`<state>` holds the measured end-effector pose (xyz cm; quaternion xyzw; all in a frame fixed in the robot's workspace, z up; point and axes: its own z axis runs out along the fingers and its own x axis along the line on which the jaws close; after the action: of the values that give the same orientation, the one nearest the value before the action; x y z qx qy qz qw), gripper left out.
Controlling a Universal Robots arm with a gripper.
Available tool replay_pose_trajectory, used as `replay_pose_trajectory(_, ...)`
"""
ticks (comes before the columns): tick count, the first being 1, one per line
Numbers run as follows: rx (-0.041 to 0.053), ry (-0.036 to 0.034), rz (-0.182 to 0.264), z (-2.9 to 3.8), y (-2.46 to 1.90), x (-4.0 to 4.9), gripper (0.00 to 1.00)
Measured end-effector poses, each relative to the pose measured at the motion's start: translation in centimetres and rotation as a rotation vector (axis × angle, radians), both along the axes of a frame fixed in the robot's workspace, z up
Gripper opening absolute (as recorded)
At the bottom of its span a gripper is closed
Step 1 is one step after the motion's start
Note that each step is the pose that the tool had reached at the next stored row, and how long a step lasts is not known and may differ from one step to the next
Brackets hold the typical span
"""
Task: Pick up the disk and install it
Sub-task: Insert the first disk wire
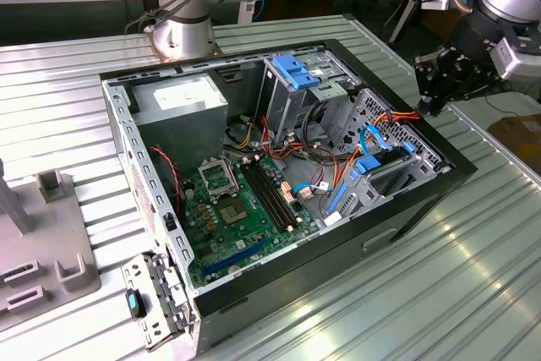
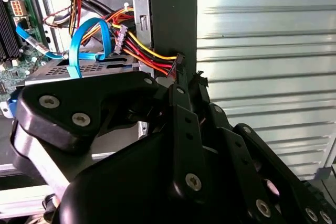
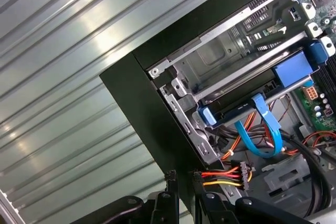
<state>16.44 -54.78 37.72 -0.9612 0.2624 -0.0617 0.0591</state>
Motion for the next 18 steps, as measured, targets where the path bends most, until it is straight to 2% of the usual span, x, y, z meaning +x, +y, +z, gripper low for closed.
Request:
replay_pose_trajectory(1,0.0001,-0.0041,0.001,-0.02,0.0,-0.3,0.24)
replay_pose_trajectory(4,-0.0001,-0.0108,0.003,-0.1,-0.01,-0.86,0.24)
replay_pose_trajectory(6,-0.0001,-0.011,0.004,-0.1,-0.01,-0.87,0.24)
replay_pose_trajectory(7,0.0,-0.014,0.006,-0.15,0.0,-0.88,0.24)
replay_pose_trajectory(8,0.0001,-0.0192,0.04,-0.44,0.0,-0.87,0.24)
replay_pose_trajectory(9,0.0001,-0.0356,0.089,-0.63,0.05,-0.84,0.24)
replay_pose_trajectory(10,-0.0004,-0.0556,0.112,-1.04,0.05,-1.2,0.24)
replay_pose_trajectory(12,-0.0001,-0.0566,0.119,-1.11,0.06,-0.95,0.24)
replay_pose_trajectory(18,-0.0003,-0.0597,0.124,-1.36,0.05,-0.93,0.24)
